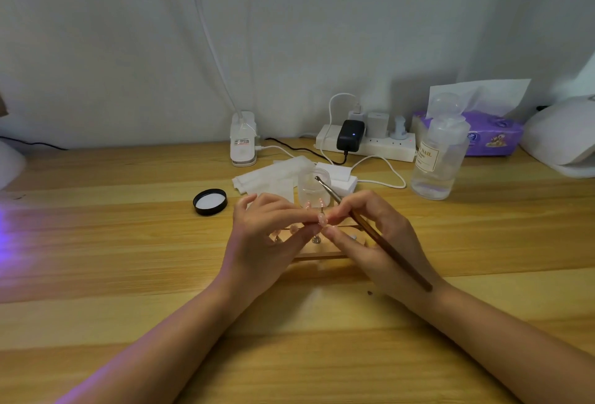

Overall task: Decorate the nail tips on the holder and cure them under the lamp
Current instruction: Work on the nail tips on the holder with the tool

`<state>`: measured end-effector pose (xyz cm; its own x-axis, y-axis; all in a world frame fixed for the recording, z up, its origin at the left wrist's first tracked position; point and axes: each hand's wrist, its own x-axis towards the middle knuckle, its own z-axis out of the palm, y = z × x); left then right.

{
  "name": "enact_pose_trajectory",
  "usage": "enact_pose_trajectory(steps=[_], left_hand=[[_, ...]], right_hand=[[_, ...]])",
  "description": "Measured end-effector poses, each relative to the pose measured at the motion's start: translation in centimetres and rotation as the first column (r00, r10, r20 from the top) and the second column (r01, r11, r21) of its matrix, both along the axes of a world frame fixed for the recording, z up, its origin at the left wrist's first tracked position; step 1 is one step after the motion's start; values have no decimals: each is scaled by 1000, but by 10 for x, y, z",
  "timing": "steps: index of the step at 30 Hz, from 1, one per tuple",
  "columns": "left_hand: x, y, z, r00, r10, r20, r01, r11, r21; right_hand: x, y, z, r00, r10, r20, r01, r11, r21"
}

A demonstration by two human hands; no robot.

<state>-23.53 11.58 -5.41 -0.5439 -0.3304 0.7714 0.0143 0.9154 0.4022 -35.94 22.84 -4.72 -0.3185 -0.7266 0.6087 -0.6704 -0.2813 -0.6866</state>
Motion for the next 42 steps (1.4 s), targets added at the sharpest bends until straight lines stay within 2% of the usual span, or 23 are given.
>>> enact_pose_trajectory(steps=[9, 14, 17, 20, 26, 29, 31, 42], left_hand=[[1, 1, 0, 999, -17, 50, 18, 1000, -14], [1, 3, 0, 994, -62, 85, 67, 996, -58], [4, 1, 3, 995, -31, 98, 37, 997, -63], [11, -6, 12, 991, 0, 137, -3, 1000, 23], [31, -30, 14, 932, -18, 361, -71, 971, 230], [35, -37, 8, 892, -86, 443, -85, 932, 352], [36, -37, 6, 889, -139, 436, -58, 911, 409], [34, -37, 2, 885, -173, 433, -33, 903, 428]], right_hand=[[0, 0, -4, 996, -6, -90, 0, 998, -57], [3, 0, -1, 997, -28, -66, 23, 997, -80], [-2, 3, 2, 998, -47, -35, 44, 996, -75], [-16, 8, 6, 997, -69, -16, 68, 997, -33], [-36, 13, 7, 997, -16, -80, 30, 985, 171], [-39, 14, 7, 994, 1, -109, 20, 982, 189], [-39, 15, 7, 994, 5, -114, 17, 982, 189], [-38, 14, 2, 980, 21, -196, 27, 971, 237]])
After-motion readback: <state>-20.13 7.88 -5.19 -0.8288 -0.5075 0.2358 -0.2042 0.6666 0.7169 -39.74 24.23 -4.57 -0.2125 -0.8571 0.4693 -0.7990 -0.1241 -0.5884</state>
